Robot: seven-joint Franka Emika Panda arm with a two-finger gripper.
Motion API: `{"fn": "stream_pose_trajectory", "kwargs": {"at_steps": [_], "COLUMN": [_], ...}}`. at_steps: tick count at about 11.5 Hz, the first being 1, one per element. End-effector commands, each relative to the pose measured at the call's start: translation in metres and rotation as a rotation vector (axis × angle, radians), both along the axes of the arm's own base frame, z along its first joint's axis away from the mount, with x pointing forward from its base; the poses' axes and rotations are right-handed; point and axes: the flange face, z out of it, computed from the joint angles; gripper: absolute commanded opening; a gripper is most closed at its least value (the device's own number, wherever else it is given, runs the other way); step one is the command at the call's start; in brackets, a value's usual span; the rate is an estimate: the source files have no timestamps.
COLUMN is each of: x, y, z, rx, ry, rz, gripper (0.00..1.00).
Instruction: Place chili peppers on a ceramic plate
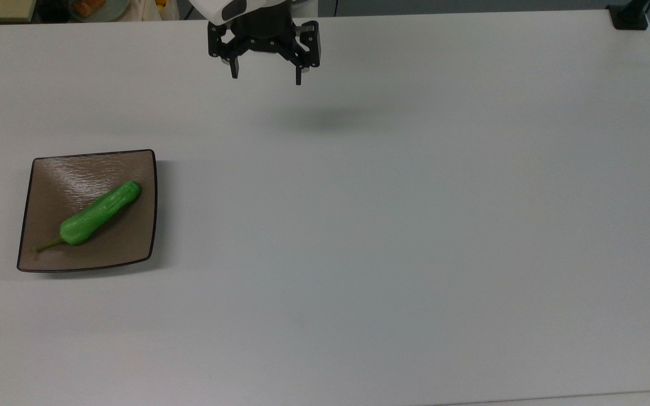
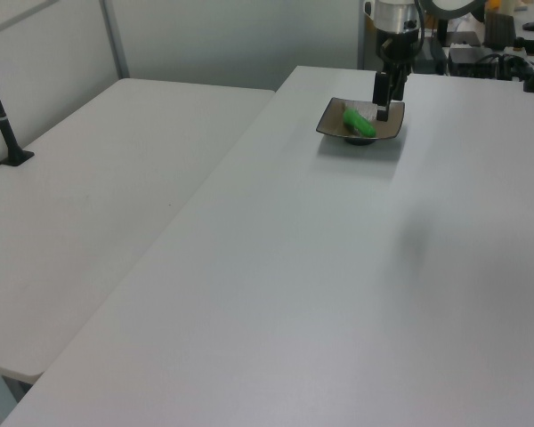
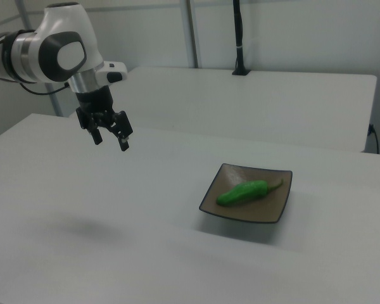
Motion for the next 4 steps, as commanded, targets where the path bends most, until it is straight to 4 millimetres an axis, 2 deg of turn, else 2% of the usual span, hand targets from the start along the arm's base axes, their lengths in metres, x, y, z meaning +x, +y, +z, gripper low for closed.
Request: {"fn": "stream_pose_trajectory", "kwargs": {"at_steps": [1, 4], "x": [-0.0087, -0.0082], "y": [0.0021, 0.0018], "z": [-0.0005, -0.0006], "rx": [-0.002, -0.001], "ry": [0.0, 0.001], "rz": [0.003, 0.006], "gripper": [1.0, 1.0]}}
